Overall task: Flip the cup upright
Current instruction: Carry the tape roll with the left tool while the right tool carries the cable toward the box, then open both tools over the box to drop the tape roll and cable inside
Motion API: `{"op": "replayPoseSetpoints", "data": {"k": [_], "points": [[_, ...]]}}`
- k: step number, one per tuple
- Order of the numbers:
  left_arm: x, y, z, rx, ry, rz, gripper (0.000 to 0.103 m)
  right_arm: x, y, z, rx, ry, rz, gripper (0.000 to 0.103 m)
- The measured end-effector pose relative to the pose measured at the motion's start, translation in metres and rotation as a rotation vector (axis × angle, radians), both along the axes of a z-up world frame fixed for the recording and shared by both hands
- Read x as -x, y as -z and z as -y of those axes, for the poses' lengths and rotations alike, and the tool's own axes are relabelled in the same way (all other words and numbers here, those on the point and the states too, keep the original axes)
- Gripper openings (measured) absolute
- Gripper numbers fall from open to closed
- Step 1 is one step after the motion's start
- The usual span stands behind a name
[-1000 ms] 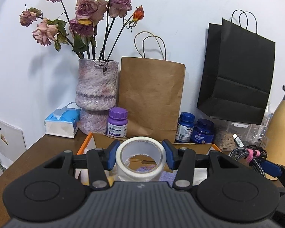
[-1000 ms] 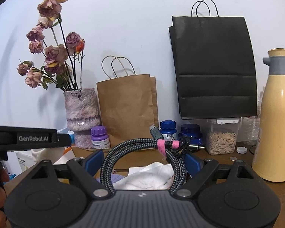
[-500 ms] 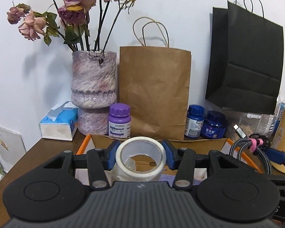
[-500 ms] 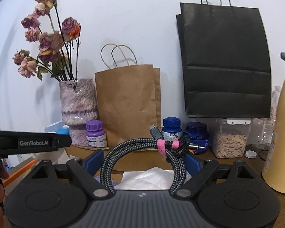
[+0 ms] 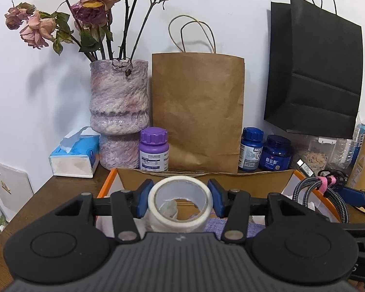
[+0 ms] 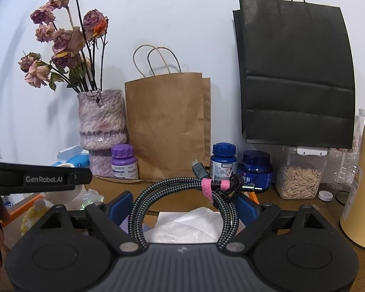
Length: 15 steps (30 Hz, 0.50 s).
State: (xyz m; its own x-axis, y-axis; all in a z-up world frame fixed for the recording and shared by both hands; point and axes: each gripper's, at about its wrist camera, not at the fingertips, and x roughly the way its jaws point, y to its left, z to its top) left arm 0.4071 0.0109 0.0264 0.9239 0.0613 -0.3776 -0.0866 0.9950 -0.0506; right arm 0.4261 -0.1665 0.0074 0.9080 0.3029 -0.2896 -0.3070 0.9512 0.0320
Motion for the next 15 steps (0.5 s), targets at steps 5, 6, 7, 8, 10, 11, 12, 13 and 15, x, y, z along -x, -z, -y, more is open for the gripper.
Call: {"op": "replayPoseSetpoints", "data": {"k": [5,6,7,8,10,11,12,13,15], "points": [[0.0026,-0.0011,-0.0011,-0.003,-0.018,0.016,0.082,-0.0047,0.0021,0.0022,-0.010,0.000,-0.037,0.094],[0.0029,-0.0015,-0.0013,-0.006,-0.022,0.019,0.086,-0.0049,0.0027,0.0030,-0.015,-0.001,-0.044,0.096],[0.0029,-0.0016,-0.0018,-0.005,-0.025,0.020,0.089,-0.0047,0.0029,0.0038,-0.021,0.000,-0.042,0.099],[0.0029,-0.0014,-0.0024,-0.003,-0.030,0.021,0.098,-0.0041,0.0027,0.0043,-0.025,0.003,-0.038,0.103],[0.0036,-0.0016,-0.0031,-0.003,-0.044,0.028,0.103,-0.0026,0.0020,0.0053,-0.029,0.007,-0.029,0.103],[0.0036,-0.0016,-0.0036,-0.004,-0.048,0.028,0.103,-0.0021,0.0015,0.0056,-0.032,0.006,-0.028,0.103],[0.0035,-0.0017,-0.0040,-0.003,-0.049,0.027,0.103,-0.0019,0.0010,0.0058,-0.034,0.006,-0.029,0.103],[0.0032,-0.0016,-0.0047,0.000,-0.049,0.026,0.103,-0.0018,0.0007,0.0062,-0.035,0.006,-0.029,0.103],[0.0032,-0.0016,-0.0056,0.005,-0.054,0.024,0.103,-0.0014,0.0004,0.0066,-0.037,0.007,-0.029,0.103]]}}
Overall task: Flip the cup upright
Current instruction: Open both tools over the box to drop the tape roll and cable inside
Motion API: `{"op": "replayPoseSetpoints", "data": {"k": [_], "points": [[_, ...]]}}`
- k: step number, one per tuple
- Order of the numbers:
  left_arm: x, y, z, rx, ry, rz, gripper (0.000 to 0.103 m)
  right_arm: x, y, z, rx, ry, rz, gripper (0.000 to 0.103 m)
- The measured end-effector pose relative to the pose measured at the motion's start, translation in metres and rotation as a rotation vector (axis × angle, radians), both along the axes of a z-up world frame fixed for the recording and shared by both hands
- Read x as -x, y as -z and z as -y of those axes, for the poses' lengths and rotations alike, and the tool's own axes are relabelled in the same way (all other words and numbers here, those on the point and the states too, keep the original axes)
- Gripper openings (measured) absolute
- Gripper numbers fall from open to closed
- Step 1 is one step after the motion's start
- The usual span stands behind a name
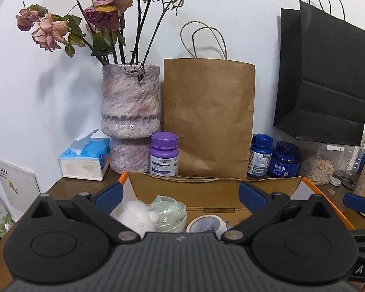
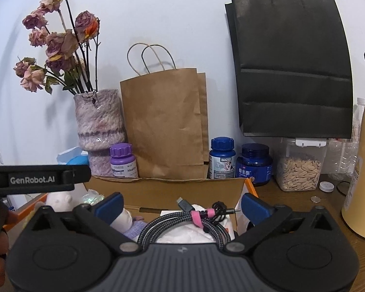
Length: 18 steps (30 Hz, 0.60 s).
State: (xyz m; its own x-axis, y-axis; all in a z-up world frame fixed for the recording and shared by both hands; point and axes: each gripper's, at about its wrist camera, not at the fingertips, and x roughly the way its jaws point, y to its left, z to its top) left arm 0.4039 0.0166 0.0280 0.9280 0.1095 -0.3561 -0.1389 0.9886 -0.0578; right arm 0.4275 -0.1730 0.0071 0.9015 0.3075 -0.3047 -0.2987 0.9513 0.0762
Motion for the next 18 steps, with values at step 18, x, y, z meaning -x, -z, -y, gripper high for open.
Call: {"op": "replayPoseSetpoints", "data": {"k": [18], "points": [[0.037,-0.022,-0.006,0.025,-0.004,0.033,0.103,0.031,-0.020,0.005,0.013,0.007,0.020,0.103]]}}
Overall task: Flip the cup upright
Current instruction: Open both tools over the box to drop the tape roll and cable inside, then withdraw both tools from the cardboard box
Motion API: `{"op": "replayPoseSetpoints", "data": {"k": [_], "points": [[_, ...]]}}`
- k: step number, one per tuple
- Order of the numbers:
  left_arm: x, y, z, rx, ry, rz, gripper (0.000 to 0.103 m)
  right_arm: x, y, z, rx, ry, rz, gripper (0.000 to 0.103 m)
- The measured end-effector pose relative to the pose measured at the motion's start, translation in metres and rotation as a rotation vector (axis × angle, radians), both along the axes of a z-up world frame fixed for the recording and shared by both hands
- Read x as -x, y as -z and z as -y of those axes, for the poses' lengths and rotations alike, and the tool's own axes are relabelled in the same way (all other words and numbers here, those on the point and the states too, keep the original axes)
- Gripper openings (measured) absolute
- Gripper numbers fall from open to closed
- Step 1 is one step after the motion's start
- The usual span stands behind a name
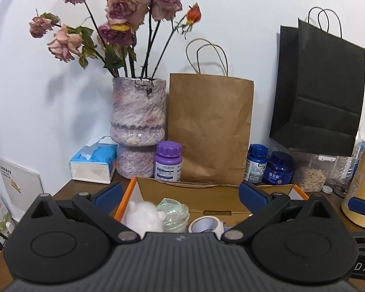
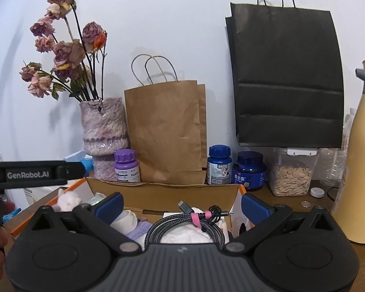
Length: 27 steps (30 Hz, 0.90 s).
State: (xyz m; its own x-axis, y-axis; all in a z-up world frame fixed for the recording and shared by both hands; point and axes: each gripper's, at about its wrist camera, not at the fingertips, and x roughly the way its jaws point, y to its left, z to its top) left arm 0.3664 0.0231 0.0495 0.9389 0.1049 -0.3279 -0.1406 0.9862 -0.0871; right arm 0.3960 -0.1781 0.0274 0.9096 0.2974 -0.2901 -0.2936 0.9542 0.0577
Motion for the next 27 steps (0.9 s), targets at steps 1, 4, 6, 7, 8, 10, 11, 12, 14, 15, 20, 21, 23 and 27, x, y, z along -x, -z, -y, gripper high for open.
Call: {"op": "replayPoseSetpoints", "data": {"k": [1,4,6,7,8,10,11,12,14,15,20,21,23,27], "points": [[0.004,-0.001,-0.001,0.002,0.001,0.002,0.103,0.004,-0.001,0.002,-0.001,-0.001,0.001,0.103],[0.017,-0.005,-0.002,0.006,0.004,-0.003,0.103,0.016,-0.005,0.006,0.001,-0.003,0.003,0.103],[0.026,-0.007,-0.003,0.009,0.009,0.000,0.103,0.025,-0.007,0.009,0.003,-0.004,0.004,0.103],[0.032,-0.008,-0.003,0.008,0.012,0.001,0.103,0.030,-0.008,0.010,0.006,-0.003,0.003,0.103],[0.036,-0.009,-0.003,0.005,0.013,0.002,0.103,0.035,-0.008,0.012,0.006,-0.005,0.002,0.103],[0.045,-0.008,-0.002,-0.003,0.014,-0.002,0.103,0.044,-0.010,0.014,0.007,-0.008,-0.001,0.103],[0.050,-0.007,-0.002,-0.005,0.016,-0.007,0.103,0.049,-0.010,0.015,0.009,-0.008,-0.003,0.103],[0.055,-0.007,-0.002,-0.006,0.019,-0.010,0.103,0.054,-0.011,0.016,0.011,-0.008,-0.005,0.103],[0.065,-0.007,-0.002,-0.009,0.025,-0.013,0.103,0.063,-0.011,0.017,0.014,-0.009,-0.008,0.103],[0.070,-0.008,-0.002,-0.011,0.025,-0.012,0.103,0.068,-0.011,0.018,0.014,-0.010,-0.010,0.103],[0.098,-0.010,-0.003,-0.011,0.033,-0.014,0.103,0.094,-0.010,0.021,0.016,-0.010,-0.028,0.103],[0.104,-0.009,-0.003,-0.013,0.035,-0.018,0.103,0.100,-0.009,0.023,0.014,-0.009,-0.034,0.103],[0.117,-0.007,-0.003,-0.011,0.038,-0.023,0.103,0.112,-0.007,0.026,0.012,-0.010,-0.053,0.103],[0.145,0.001,-0.004,-0.007,0.045,-0.050,0.103,0.135,-0.004,0.030,0.014,-0.006,-0.072,0.103]]}}
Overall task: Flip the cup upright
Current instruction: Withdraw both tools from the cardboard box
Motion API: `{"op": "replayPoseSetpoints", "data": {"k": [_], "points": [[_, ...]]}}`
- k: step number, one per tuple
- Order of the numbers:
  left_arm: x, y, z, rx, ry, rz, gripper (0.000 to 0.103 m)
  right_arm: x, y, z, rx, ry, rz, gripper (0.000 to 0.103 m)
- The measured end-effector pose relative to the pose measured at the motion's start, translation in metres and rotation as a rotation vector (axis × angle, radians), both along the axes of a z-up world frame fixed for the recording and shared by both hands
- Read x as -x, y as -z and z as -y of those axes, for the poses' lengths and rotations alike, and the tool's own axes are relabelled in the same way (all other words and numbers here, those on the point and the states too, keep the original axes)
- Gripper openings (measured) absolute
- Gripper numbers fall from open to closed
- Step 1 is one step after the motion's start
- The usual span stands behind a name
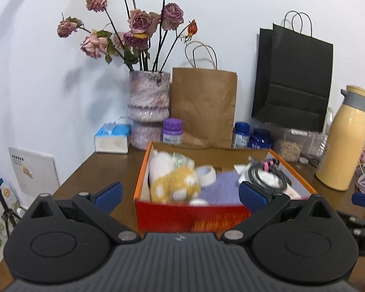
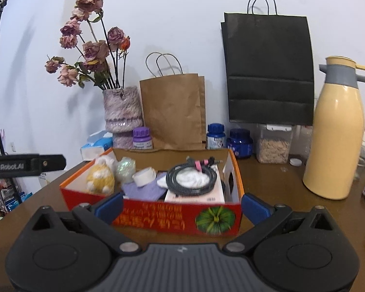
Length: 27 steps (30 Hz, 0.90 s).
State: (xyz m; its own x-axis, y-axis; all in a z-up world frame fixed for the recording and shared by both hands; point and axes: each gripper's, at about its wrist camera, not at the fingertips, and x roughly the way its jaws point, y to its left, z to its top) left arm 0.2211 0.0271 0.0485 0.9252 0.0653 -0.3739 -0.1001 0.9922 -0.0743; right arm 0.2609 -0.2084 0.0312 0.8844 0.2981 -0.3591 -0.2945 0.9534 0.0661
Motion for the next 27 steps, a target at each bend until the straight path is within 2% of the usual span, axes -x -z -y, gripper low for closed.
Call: {"op": "replayPoseSetpoints", "data": {"k": [12,27], "points": [[0.070,0.015,0.004,-0.014,0.011,-0.037,0.103,0.066,0.016,0.007,0.003,0.007,-0.044,0.103],[0.095,0.017,0.008,-0.014,0.020,-0.048,0.103,0.093,0.018,0.006,0.007,-0.001,-0.051,0.103]]}}
